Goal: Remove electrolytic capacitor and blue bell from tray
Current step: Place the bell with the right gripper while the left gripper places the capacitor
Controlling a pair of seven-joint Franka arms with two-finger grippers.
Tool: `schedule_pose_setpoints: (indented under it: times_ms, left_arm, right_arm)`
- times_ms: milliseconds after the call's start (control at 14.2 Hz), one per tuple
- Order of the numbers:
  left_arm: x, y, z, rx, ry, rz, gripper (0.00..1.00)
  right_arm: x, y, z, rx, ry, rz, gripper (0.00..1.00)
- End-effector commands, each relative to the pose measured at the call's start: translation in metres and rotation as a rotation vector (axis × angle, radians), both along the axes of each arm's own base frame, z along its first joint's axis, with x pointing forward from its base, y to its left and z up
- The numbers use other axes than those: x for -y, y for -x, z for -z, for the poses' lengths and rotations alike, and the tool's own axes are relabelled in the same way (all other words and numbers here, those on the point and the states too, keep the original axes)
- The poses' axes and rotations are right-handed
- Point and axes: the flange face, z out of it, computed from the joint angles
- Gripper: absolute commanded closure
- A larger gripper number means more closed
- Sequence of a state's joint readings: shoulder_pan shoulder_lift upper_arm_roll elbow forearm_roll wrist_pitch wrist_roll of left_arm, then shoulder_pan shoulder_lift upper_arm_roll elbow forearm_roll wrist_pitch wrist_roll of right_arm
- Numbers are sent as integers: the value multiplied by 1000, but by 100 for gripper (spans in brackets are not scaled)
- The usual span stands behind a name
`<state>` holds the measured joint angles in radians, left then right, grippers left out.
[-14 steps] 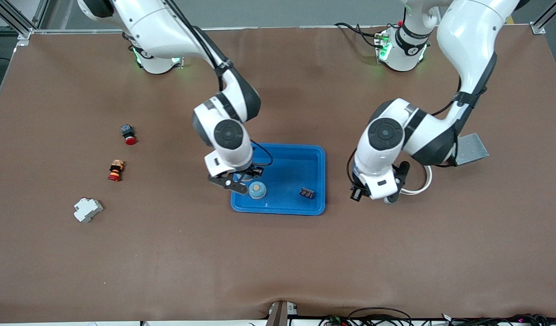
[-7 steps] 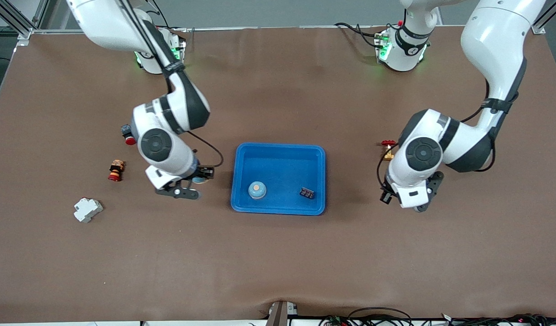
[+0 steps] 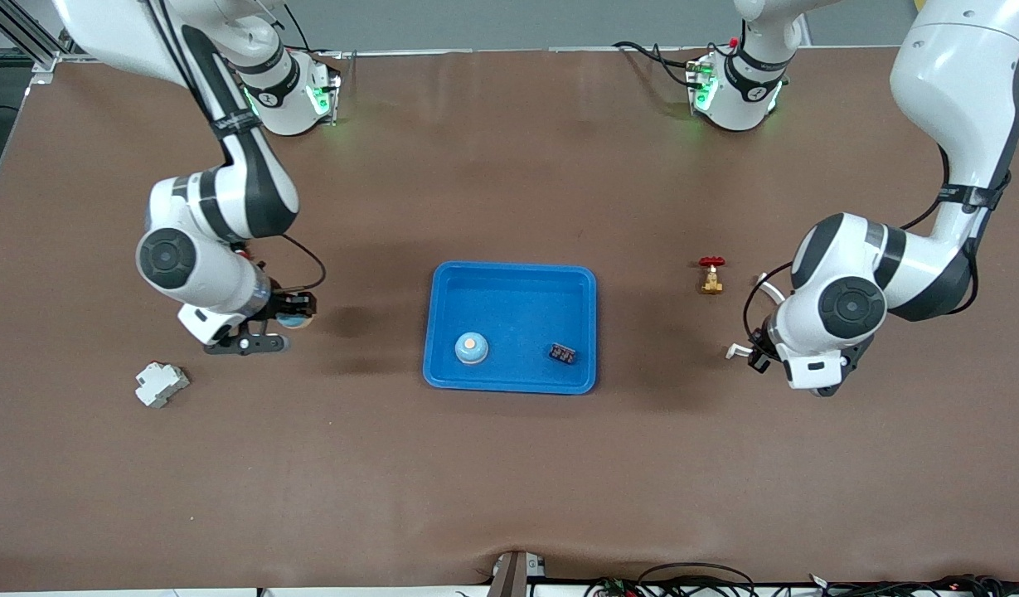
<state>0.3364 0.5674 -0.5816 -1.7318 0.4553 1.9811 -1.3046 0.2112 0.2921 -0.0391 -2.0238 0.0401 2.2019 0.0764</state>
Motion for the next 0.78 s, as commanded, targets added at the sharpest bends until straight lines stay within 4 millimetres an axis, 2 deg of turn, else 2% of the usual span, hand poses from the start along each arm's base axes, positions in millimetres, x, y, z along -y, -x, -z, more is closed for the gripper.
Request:
schedule_pose_setpoints:
  times_ms: [0,141,212,423,705]
  left_arm:
    - [-36,-2,13,-18,41,42,100]
    - [-59,1,30,22,80,42,100]
    - [-62,1,36,52,84,54,100]
    - [-82,1,44,59,40,77,100]
    - [-85,-7,60,91,25,127,100]
  right_arm:
    - [30,26,10,33,-32,-50,100]
    - [48,34,26,66,-35,-73,100]
    - [58,36,32,85,-36,-76,100]
    - [66,42,46,105,-34,-80,100]
    - [69,42,66,129,-30,-75,100]
